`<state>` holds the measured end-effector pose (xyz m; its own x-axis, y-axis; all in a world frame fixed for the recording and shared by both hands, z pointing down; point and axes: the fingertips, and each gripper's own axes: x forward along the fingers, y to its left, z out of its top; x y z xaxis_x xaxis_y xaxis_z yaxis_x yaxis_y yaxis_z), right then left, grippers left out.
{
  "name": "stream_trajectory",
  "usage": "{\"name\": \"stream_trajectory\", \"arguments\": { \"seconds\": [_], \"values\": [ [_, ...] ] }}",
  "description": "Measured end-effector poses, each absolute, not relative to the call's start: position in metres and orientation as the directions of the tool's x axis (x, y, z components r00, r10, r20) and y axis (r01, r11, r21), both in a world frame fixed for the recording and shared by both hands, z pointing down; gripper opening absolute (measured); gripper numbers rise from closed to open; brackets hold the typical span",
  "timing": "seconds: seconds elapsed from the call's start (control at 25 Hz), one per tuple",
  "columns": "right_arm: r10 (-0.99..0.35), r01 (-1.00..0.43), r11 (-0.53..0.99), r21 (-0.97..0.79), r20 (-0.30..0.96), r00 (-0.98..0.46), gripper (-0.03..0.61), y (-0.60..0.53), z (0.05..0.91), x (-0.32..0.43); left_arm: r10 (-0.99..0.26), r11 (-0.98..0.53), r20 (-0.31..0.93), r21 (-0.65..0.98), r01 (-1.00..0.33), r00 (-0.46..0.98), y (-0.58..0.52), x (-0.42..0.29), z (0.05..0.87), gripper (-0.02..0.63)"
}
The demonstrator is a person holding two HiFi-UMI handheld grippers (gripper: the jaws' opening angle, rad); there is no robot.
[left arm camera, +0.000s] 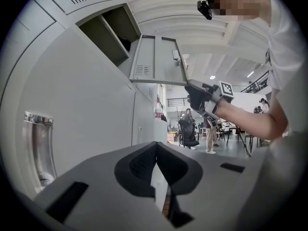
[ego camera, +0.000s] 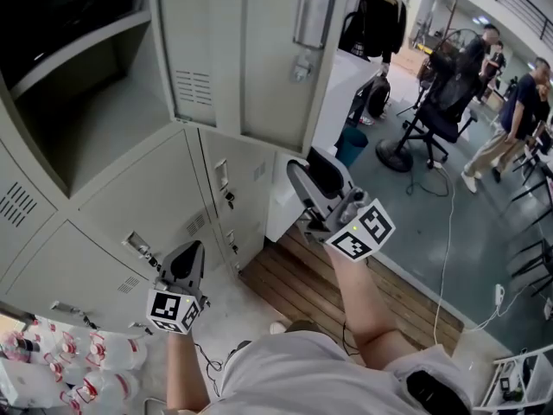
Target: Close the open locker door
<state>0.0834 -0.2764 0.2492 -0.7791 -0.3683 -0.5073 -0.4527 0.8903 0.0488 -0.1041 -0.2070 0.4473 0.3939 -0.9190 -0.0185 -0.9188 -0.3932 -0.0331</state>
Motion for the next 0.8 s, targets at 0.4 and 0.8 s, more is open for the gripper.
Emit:
{"name": "stream_trajectory", "arguments": {
  "seconds": [0.4, 0.8],
  "values": [
    [-0.351, -0.433, 0.901, 0.016, -0.559, -0.751, 0.086, -0.256, 0.244, 0.077, -0.925, -0.38, -0.006, -0.043, -0.924, 0.381, -0.187, -0.118, 0.448, 0.003],
    [-0.292, -0.379, 0.925, 0.028, -0.584, -0.757, 0.095, -0.222, 0.243, 0.055, -0.931, -0.365, 0.009, -0.068, -0.929, 0.365, -0.162, -0.13, 0.45, 0.003]
  ]
}}
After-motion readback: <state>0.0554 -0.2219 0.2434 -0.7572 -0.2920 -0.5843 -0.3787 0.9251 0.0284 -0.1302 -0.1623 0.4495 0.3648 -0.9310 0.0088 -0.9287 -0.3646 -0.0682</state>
